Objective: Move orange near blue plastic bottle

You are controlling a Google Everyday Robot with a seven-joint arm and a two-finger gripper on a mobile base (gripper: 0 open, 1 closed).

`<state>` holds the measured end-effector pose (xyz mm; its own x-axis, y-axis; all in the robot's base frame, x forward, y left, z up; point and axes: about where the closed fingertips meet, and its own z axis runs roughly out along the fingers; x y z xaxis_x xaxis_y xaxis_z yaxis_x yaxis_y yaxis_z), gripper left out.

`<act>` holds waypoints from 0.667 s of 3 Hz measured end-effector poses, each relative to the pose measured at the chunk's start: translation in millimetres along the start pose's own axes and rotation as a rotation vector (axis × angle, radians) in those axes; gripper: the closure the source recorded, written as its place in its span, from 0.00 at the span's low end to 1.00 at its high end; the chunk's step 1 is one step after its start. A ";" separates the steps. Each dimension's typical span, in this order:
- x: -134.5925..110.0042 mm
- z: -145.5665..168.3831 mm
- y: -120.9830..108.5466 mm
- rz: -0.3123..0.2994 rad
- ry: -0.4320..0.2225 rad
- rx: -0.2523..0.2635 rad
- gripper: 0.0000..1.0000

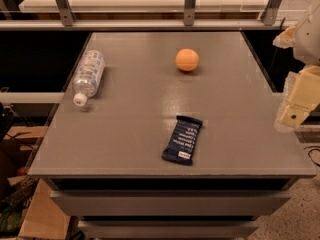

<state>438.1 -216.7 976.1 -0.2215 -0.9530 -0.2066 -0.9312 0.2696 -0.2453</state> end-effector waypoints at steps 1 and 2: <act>0.0 0.0 0.0 0.000 0.000 0.000 0.00; -3.2 -3.8 -7.9 -0.019 0.004 0.026 0.00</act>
Offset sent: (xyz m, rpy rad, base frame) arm 0.0164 -0.0005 0.0089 -0.0366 -0.0388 0.0297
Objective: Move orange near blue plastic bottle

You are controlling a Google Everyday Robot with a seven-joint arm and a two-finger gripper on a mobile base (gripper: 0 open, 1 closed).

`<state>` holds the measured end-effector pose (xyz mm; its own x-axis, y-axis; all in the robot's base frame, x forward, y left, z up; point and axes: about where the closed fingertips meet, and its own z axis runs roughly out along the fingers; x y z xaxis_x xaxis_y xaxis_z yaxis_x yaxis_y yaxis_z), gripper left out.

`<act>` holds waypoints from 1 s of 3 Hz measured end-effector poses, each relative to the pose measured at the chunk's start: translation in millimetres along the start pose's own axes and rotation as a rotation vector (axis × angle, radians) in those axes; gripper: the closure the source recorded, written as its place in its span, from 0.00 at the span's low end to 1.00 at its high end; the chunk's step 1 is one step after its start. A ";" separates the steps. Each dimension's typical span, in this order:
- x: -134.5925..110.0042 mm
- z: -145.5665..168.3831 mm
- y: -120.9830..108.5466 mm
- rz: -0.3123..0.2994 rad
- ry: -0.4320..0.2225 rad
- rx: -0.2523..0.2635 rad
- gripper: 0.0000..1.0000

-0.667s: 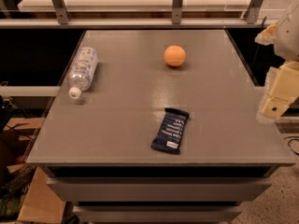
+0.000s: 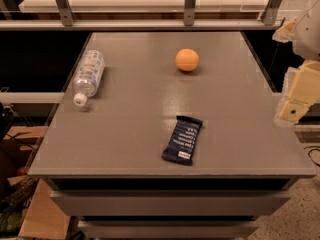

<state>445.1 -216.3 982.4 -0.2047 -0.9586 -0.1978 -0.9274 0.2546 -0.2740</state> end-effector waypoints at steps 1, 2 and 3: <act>-12.1 2.1 -22.2 -0.085 0.016 0.022 0.00; -37.4 10.1 -55.5 -0.222 0.042 0.046 0.00; -69.5 23.9 -85.5 -0.360 0.068 0.062 0.00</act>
Offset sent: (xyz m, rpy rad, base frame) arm 0.1097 0.0431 0.0177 -0.2133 -0.0828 0.3347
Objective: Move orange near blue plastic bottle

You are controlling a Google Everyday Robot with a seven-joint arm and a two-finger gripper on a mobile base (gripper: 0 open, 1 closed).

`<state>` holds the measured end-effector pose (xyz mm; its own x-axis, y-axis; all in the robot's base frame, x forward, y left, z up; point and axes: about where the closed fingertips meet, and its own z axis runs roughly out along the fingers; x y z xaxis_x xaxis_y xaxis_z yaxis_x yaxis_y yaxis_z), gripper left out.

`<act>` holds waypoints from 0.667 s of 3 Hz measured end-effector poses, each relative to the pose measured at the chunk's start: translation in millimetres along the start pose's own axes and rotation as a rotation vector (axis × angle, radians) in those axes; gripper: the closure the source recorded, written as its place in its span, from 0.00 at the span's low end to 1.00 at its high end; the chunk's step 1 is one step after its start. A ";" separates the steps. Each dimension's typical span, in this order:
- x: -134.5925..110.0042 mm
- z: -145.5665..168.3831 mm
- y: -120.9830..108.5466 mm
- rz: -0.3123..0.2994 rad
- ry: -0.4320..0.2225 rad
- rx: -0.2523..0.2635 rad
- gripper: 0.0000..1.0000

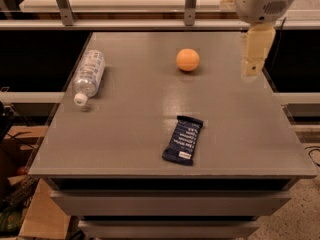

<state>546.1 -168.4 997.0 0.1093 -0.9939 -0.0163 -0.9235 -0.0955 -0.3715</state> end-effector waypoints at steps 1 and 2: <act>-26.9 22.7 -37.0 -0.146 0.037 0.020 0.00; -26.9 22.7 -37.0 -0.146 0.037 0.020 0.00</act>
Offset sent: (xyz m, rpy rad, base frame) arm 0.0318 0.0246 -0.0061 -0.0738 -0.0185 0.0998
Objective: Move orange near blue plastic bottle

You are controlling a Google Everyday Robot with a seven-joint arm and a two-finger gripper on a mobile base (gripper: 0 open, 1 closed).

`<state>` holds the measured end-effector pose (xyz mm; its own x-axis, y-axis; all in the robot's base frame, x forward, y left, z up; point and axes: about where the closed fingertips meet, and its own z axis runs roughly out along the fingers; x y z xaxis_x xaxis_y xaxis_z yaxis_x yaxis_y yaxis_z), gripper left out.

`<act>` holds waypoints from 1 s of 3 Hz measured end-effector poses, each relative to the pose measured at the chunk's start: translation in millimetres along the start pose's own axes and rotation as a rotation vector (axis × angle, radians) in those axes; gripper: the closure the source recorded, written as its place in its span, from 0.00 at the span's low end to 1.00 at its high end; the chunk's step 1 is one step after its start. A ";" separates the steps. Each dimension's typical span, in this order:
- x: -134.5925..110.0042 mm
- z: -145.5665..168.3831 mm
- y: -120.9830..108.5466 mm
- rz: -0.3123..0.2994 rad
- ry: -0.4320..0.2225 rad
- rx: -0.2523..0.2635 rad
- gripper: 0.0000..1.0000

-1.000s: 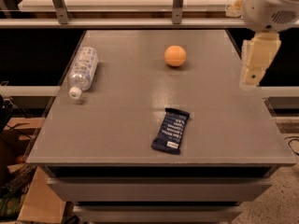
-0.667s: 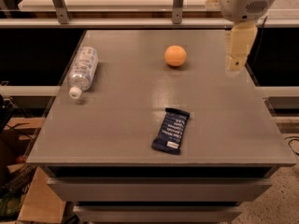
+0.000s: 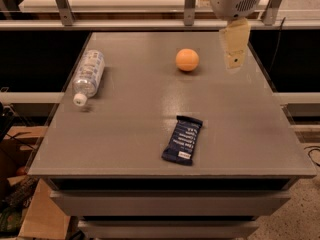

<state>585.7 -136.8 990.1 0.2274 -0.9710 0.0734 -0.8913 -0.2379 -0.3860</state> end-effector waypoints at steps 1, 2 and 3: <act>0.5 14.0 -12.8 -0.066 0.027 0.033 0.00; 0.1 35.5 -34.4 -0.171 0.033 0.048 0.00; -4.3 51.9 -54.0 -0.265 0.020 0.050 0.00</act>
Offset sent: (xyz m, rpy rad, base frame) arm 0.0819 0.0151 -0.0305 -0.1404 -0.0804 0.2833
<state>653.2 -118.7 962.9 0.4420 -0.8754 0.1956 -0.7812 -0.4828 -0.3958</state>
